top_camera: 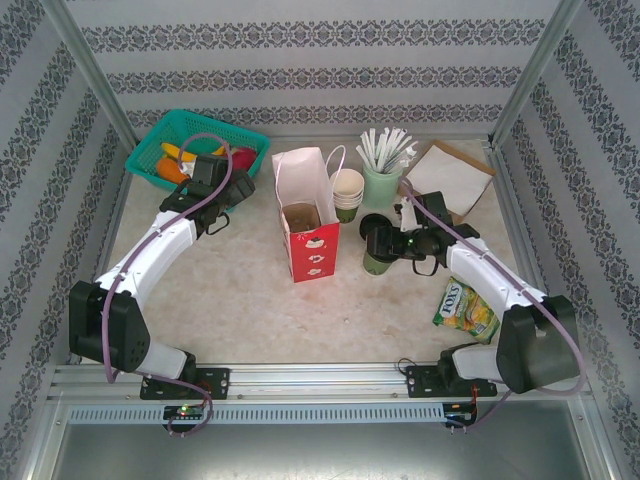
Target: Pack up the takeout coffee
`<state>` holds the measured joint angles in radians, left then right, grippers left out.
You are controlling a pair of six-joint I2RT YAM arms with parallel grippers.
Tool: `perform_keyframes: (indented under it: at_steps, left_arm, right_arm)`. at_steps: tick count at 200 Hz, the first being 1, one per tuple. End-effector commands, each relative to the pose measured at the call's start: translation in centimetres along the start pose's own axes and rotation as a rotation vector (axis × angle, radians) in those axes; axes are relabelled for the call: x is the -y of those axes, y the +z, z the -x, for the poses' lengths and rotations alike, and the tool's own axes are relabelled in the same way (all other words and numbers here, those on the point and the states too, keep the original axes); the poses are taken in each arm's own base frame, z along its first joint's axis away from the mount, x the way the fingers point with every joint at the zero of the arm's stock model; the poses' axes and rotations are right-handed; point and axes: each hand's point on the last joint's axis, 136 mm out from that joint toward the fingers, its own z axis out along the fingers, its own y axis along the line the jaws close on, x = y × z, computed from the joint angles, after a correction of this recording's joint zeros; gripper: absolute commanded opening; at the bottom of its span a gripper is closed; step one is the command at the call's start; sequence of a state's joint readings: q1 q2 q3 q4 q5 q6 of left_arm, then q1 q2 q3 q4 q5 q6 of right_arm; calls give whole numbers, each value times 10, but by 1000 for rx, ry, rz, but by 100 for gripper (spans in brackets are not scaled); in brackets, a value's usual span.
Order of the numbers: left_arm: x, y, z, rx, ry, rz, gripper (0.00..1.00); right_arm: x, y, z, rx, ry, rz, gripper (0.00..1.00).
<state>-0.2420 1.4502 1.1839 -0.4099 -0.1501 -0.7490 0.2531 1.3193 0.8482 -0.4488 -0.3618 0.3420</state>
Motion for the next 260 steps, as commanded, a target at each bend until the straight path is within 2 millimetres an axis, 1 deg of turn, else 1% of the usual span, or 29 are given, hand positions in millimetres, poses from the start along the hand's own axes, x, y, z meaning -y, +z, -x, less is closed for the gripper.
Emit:
perform_keyframes:
  at_steps: [1, 37, 57, 91, 112, 141, 164, 208, 246, 260]
  left_arm:
    - [12, -6, 14, 49, -23, -35, 100]
    - [12, -6, 14, 55, -21, -37, 100]
    - [10, -5, 13, 50, -19, -30, 100]
    - [7, -4, 10, 49, -21, -19, 100]
    - [8, -5, 11, 52, -6, -31, 100]
    - [12, -7, 11, 48, 12, -48, 100]
    - [13, -7, 9, 47, 16, -59, 100]
    - [11, -5, 5, 26, 19, -48, 100]
    - [0, -4, 5, 45, -9, -5, 100]
    - [-1, -5, 6, 49, -10, -2, 100]
  right_arm:
    - [13, 1, -34, -109, 13, -70, 86]
    - [9, -7, -25, -81, -1, -86, 93]
    - [7, -12, -21, -76, 4, -91, 98]
    - [9, -19, -19, -100, 36, -148, 98]
    - [11, -25, -18, -129, 48, -196, 98]
    - [5, -30, -18, -204, 81, -219, 98]
    - [3, -31, -21, -278, 92, -253, 98]
    - [3, -27, -21, -340, 69, -308, 98]
    - [1, -22, -22, -365, 32, -338, 98]
    - [2, -20, -21, -365, 31, -350, 98]
